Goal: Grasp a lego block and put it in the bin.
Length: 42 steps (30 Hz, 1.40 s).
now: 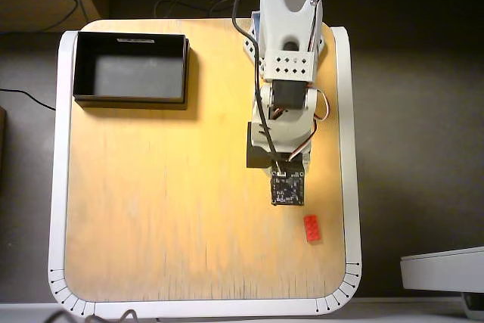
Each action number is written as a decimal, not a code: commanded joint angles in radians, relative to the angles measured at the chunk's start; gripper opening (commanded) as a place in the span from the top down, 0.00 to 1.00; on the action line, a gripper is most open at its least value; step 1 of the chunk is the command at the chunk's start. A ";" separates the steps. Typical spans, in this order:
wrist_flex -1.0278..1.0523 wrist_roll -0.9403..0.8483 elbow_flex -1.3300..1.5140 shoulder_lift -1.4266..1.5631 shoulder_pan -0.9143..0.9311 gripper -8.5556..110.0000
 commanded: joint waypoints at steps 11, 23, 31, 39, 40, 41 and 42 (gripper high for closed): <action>-0.229 0.000 -0.170 -0.133 -0.074 0.68; -0.225 -0.032 -0.408 -0.319 -0.098 0.67; -0.156 -0.041 -0.494 -0.445 -0.133 0.67; -0.124 -0.084 -0.565 -0.541 -0.178 0.67; -0.124 -0.084 -0.565 -0.549 -0.181 0.67; -0.124 -0.084 -0.566 -0.557 -0.183 0.67; -0.124 -0.084 -0.568 -0.566 -0.186 0.67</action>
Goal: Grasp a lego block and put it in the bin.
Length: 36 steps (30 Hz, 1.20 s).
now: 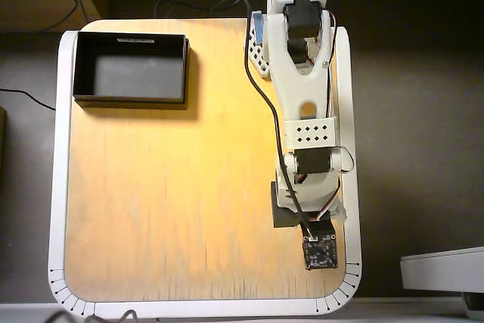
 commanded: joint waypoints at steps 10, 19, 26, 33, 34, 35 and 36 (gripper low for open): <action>-0.021 -0.009 -0.150 -0.066 -0.026 0.67; -0.083 -0.012 -0.153 -0.100 -0.032 0.67; -0.121 0.002 -0.164 -0.143 -0.026 0.67; -0.123 0.002 -0.164 -0.160 -0.026 0.67; -0.123 0.002 -0.164 -0.161 -0.026 0.67; -0.124 0.000 -0.164 -0.164 -0.026 0.67; -0.127 -0.002 -0.164 -0.167 -0.026 0.67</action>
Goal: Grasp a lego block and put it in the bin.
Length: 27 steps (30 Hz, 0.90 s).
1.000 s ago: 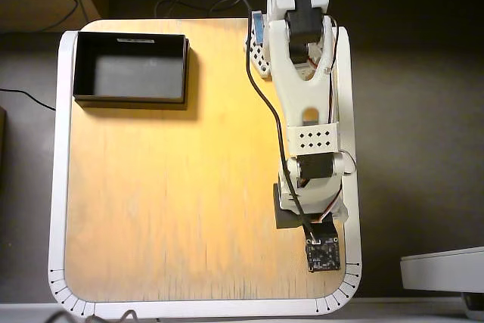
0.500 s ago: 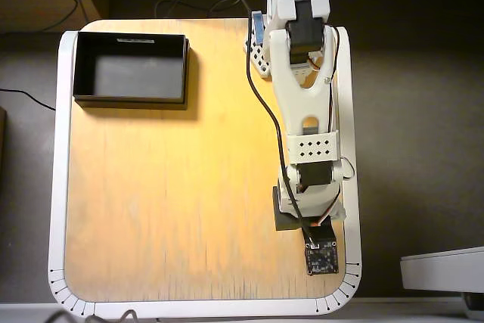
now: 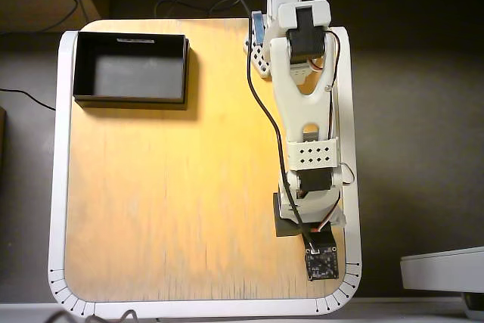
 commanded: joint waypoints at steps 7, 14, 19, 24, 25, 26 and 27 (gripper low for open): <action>-0.038 0.000 -0.126 -0.006 -0.012 0.67; -0.040 0.003 -0.126 -0.026 -0.005 0.67; -0.087 0.003 -0.126 -0.037 0.002 0.67; -0.101 0.017 -0.126 -0.044 0.011 0.67; -0.101 0.017 -0.126 -0.046 0.012 0.67; -0.101 0.018 -0.126 -0.049 0.014 0.67; -0.101 0.018 -0.126 -0.051 0.015 0.67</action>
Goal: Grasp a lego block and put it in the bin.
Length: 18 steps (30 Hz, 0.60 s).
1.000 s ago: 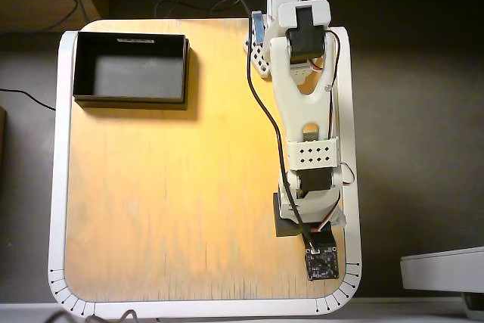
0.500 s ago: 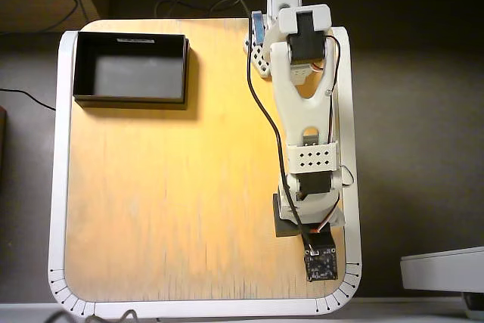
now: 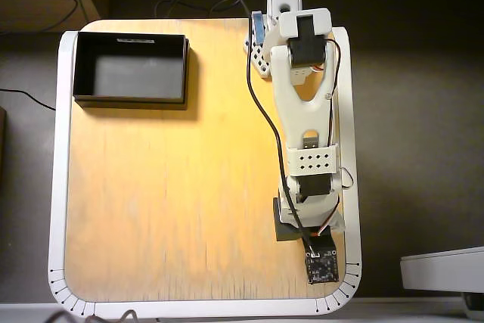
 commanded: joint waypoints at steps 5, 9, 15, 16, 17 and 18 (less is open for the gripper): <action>-0.021 0.012 -0.123 0.008 0.023 0.71; -0.021 0.017 -0.123 0.005 0.029 0.76; -0.021 0.020 -0.120 0.003 0.038 0.78; -0.021 0.021 -0.120 0.003 0.040 0.79; -0.021 0.023 -0.118 0.003 0.041 0.79; -0.021 0.025 -0.118 0.005 0.043 0.79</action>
